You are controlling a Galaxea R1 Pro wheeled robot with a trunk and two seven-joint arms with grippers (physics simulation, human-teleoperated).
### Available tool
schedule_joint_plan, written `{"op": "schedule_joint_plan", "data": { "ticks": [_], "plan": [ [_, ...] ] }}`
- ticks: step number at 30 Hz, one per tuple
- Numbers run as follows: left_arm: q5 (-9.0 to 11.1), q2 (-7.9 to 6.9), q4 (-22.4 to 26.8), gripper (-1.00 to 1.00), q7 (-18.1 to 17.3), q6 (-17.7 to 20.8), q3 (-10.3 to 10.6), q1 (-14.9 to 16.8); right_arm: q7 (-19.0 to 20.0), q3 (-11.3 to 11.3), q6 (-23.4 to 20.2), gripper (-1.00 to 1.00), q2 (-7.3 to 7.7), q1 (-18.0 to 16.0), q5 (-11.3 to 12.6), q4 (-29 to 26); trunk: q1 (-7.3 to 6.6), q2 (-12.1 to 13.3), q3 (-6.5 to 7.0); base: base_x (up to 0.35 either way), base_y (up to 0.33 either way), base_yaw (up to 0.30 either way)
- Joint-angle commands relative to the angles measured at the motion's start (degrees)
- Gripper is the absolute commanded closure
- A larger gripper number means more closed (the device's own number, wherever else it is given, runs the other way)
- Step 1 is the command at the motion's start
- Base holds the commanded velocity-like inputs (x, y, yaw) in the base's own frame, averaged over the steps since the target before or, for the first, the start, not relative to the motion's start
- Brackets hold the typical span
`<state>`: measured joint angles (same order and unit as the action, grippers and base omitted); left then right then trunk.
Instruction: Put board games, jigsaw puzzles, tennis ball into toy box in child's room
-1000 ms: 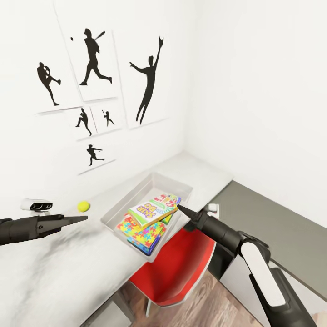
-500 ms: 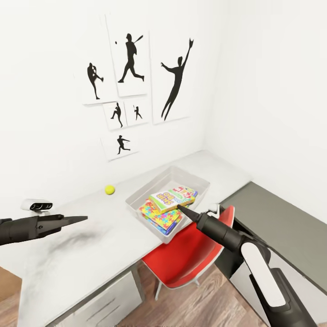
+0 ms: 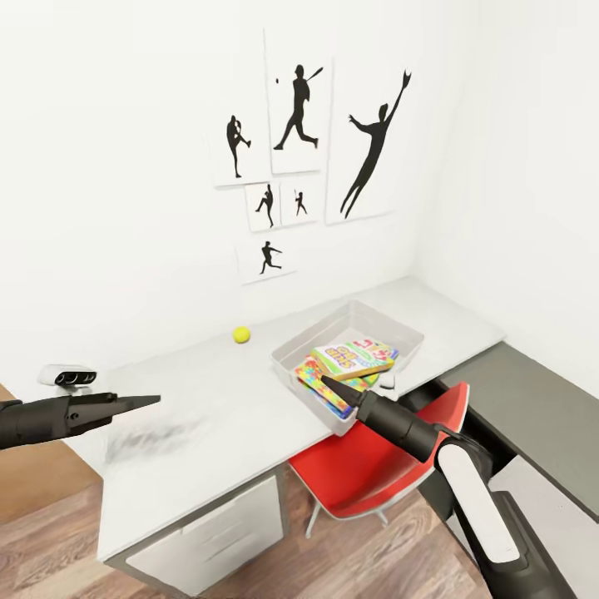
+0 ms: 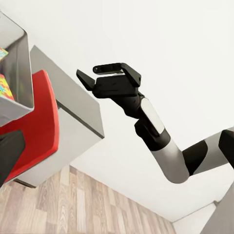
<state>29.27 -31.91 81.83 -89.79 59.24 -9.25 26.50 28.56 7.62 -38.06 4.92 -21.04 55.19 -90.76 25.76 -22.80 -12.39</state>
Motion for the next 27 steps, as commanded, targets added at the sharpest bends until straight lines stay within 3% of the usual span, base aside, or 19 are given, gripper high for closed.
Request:
{"op": "schedule_joint_plan", "data": {
  "ticks": [1,9,15,27],
  "plan": [
    [0.0,-0.01,0.0,-1.00,-0.2,0.6,0.0,0.0,0.0,0.0,-0.3,-1.00,0.04,0.0,0.3,0.0,0.03,-0.1,-0.12,-0.051,0.071,0.058],
    [0.0,0.17,0.0,-1.00,-0.2,0.6,0.1,0.1,-1.1,0.0,-0.2,-1.00,-0.07,0.0,0.3,-0.1,0.03,-0.1,-0.12,-0.006,0.008,0.041],
    [0.0,0.18,0.0,-1.00,-0.2,0.6,0.1,0.1,-5.0,0.4,-0.3,-1.00,-0.16,0.0,0.3,-0.1,0.03,-0.1,-0.12,0.000,0.000,0.259],
    [0.0,0.19,0.0,-1.00,-0.2,0.6,0.1,0.1,-5.6,0.3,-0.3,-1.00,-0.12,0.0,0.3,-0.3,0.03,-0.1,0.09,0.000,0.041,0.275]
  ]
}}
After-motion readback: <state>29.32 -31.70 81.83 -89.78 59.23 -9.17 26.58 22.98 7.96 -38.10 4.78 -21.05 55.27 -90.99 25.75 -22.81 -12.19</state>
